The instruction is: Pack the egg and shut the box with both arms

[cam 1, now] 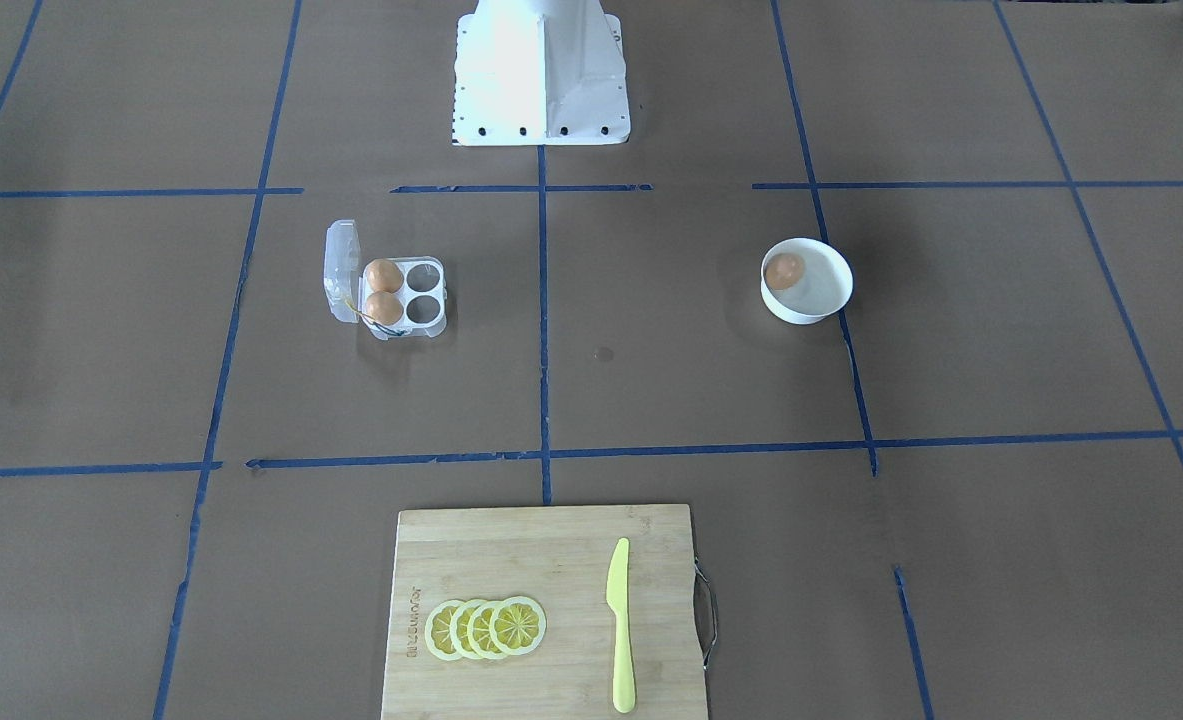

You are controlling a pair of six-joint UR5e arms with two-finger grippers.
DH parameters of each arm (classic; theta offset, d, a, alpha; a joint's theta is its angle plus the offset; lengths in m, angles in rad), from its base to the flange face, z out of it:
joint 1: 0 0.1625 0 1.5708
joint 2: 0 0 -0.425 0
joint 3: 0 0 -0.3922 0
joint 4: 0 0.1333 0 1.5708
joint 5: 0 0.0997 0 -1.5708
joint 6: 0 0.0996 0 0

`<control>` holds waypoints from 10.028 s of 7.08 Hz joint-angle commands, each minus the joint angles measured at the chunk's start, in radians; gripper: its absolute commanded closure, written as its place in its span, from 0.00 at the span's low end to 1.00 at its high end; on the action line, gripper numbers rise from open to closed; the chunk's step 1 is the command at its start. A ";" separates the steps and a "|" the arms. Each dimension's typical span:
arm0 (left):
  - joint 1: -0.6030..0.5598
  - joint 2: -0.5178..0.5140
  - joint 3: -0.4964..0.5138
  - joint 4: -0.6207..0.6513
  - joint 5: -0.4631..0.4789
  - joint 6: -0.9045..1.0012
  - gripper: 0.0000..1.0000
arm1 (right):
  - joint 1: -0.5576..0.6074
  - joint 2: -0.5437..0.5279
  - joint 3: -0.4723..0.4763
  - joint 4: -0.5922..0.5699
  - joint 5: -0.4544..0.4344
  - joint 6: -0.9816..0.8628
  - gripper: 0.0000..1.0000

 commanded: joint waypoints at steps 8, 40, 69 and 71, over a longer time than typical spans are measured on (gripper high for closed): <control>0.013 0.058 0.039 -0.822 0.004 -0.131 0.00 | 0.000 0.004 -0.001 -0.002 0.006 0.001 0.00; 0.999 0.001 -0.166 -0.499 0.596 -0.717 0.23 | 0.000 0.017 -0.007 -0.002 0.003 0.002 0.00; 1.218 -0.586 0.268 -1.175 1.008 -0.294 1.00 | 0.000 0.017 -0.009 -0.002 0.002 0.002 0.00; 1.254 -0.693 0.370 -1.180 1.019 -0.278 1.00 | 0.000 0.018 -0.009 -0.002 0.000 0.002 0.00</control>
